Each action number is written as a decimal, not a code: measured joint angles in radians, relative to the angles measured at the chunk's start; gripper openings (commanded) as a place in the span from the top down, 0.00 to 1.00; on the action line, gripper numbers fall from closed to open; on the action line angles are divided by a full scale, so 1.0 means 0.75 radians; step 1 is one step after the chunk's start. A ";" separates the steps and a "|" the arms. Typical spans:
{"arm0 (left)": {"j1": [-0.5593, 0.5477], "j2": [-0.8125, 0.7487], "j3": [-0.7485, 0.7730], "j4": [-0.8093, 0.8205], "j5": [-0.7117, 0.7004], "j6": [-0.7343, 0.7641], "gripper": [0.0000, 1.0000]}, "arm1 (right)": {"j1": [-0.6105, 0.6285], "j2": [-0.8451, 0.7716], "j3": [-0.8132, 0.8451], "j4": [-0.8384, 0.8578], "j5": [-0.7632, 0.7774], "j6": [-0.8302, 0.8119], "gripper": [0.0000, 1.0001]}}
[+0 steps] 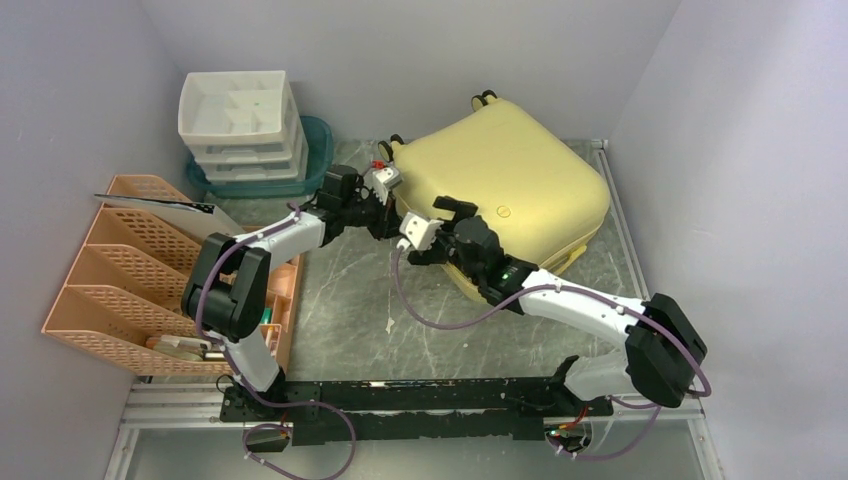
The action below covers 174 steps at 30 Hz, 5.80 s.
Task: Open, take out, and arrange the luggage
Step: Unzip the luggage at the center of the board, then adjust the luggage at the center of the board.
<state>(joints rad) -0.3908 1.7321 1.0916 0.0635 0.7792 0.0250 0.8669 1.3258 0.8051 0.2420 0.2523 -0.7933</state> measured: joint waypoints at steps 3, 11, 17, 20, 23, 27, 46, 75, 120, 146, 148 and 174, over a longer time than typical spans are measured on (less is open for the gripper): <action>0.005 0.000 0.009 -0.003 -0.023 -0.015 0.95 | -0.064 -0.010 -0.001 0.026 -0.001 0.001 0.00; 0.092 0.093 0.173 -0.045 -0.142 -0.032 0.95 | -0.171 -0.093 -0.070 0.048 -0.102 0.045 0.00; 0.153 0.230 0.361 -0.103 -0.228 -0.090 0.95 | -0.235 -0.162 -0.113 0.028 -0.199 0.062 0.00; 0.153 0.276 0.441 -0.151 -0.251 -0.100 0.95 | -0.260 -0.182 -0.125 0.020 -0.235 0.061 0.00; 0.153 0.317 0.514 -0.203 -0.267 -0.120 0.95 | -0.293 -0.198 -0.135 0.016 -0.278 0.060 0.00; 0.153 0.328 0.532 -0.218 -0.254 -0.130 0.95 | -0.347 -0.220 -0.147 0.008 -0.345 0.056 0.00; 0.065 -0.125 -0.073 -0.038 -0.162 0.190 0.95 | -0.712 -0.286 0.014 -0.458 -0.720 -0.026 0.01; -0.100 -0.199 -0.047 -0.031 -0.511 0.335 0.37 | -0.191 0.055 0.133 -0.681 -0.516 0.067 0.00; -0.245 0.064 -0.074 0.326 -0.893 0.458 0.95 | -0.336 0.074 0.196 -0.671 -0.773 0.175 0.00; -0.086 0.017 -0.125 0.332 -0.460 0.270 0.95 | -0.419 0.111 0.219 -0.816 -1.007 0.050 0.00; -0.082 0.017 -0.132 0.347 -0.448 0.259 0.95 | -0.403 0.119 0.211 -0.769 -0.974 0.065 0.00; -0.027 0.017 -0.184 0.429 -0.327 0.198 0.95 | -0.251 0.449 0.358 -0.715 -0.521 0.103 1.00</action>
<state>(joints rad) -0.4110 1.7451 0.9539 0.3851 0.5343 0.1734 0.6785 1.6623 1.0737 -0.2943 -0.1387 -0.7158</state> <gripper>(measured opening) 0.058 0.010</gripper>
